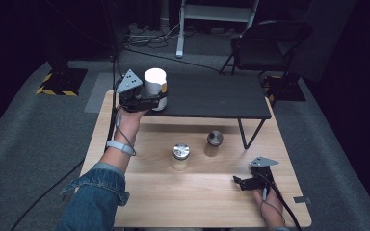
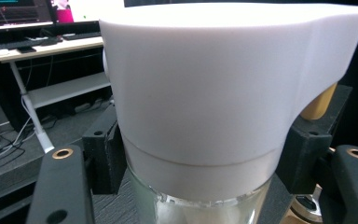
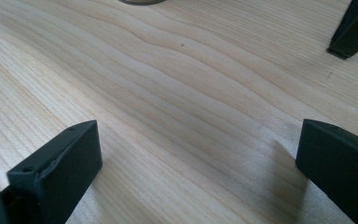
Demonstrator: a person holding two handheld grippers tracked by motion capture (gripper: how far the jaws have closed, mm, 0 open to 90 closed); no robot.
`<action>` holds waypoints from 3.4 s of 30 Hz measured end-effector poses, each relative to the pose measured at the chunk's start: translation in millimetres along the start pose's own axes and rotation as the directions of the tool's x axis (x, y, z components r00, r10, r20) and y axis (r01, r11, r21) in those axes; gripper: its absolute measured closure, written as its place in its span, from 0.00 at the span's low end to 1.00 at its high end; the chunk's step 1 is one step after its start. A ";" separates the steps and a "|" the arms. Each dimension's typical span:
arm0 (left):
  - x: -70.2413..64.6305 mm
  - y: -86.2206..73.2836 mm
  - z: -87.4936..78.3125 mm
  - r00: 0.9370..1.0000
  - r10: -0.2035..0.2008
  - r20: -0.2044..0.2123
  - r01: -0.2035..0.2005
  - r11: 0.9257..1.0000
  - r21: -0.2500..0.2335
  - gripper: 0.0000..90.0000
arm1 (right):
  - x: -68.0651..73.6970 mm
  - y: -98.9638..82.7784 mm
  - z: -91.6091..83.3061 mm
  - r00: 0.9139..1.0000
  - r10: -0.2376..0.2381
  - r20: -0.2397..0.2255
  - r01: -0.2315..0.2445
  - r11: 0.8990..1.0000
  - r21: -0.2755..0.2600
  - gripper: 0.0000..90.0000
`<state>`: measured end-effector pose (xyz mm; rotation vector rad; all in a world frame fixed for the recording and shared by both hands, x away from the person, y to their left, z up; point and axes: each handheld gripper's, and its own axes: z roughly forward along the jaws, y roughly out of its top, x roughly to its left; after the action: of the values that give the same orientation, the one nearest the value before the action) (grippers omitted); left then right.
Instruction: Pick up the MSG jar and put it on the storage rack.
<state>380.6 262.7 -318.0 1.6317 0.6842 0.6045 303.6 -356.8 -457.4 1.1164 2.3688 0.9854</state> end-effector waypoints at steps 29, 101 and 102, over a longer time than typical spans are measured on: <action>-33.2 -25.3 -94.8 0.998 -0.025 -0.049 0.027 0.999 0.043 0.10 | -0.1 0.0 0.0 1.000 0.000 0.000 0.000 1.000 0.000 0.00; -60.4 -152.2 -64.2 0.978 -0.063 -0.200 0.170 0.796 0.581 0.04 | -0.1 0.2 0.0 1.000 0.000 0.000 0.000 1.000 0.000 0.00; -60.4 -152.3 -64.3 0.978 -0.062 -0.199 0.169 0.797 0.580 0.04 | -0.1 0.2 0.0 1.000 0.000 0.000 0.000 1.000 0.000 0.00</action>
<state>277.1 281.3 -459.1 2.1122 1.1836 0.4621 303.8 -356.8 -457.2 1.1165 2.3692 0.9852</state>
